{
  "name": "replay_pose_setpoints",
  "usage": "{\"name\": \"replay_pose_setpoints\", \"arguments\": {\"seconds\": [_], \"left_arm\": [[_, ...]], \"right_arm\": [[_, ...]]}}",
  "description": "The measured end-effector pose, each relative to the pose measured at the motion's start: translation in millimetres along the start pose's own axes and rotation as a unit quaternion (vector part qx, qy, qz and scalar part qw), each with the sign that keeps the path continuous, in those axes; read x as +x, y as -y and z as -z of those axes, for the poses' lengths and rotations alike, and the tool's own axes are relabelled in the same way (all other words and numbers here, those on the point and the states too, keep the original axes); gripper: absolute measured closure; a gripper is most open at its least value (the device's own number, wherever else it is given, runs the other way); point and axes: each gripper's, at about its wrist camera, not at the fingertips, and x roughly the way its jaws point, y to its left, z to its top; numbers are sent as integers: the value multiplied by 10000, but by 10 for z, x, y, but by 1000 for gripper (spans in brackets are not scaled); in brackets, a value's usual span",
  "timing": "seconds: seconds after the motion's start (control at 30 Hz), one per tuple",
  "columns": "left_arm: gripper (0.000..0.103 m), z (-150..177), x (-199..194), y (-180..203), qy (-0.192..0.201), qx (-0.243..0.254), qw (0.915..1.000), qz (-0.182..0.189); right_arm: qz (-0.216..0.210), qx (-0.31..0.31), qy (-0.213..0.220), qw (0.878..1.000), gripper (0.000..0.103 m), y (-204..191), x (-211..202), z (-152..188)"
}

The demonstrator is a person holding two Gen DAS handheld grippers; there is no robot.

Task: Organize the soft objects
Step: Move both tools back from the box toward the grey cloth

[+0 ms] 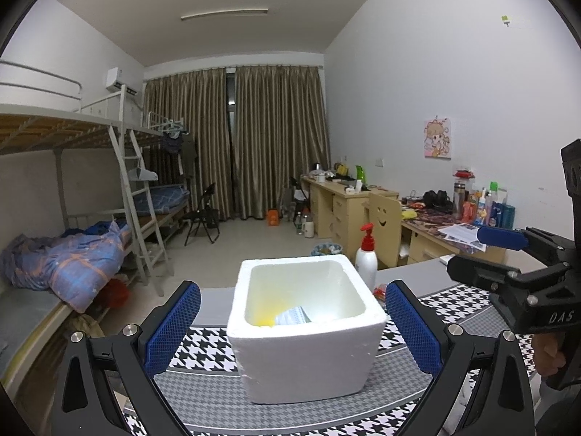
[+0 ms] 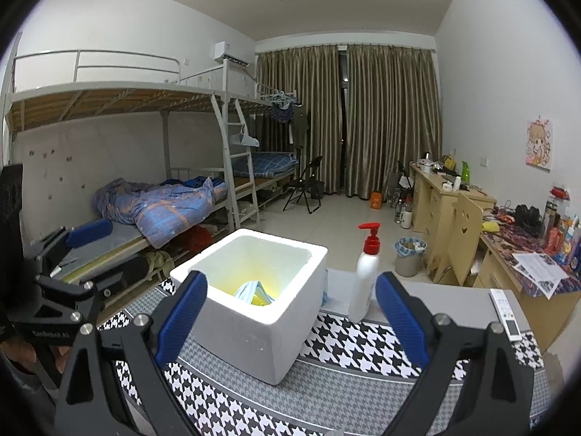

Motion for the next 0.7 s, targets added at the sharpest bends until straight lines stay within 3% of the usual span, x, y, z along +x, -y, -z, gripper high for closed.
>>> {"name": "replay_pose_setpoints", "arguments": {"seconds": [0.7], "left_arm": [[1,206,-84,185,12,87,9998,172]], "right_arm": [[246,-42,-6,9997,7,32,-217,342]]}}
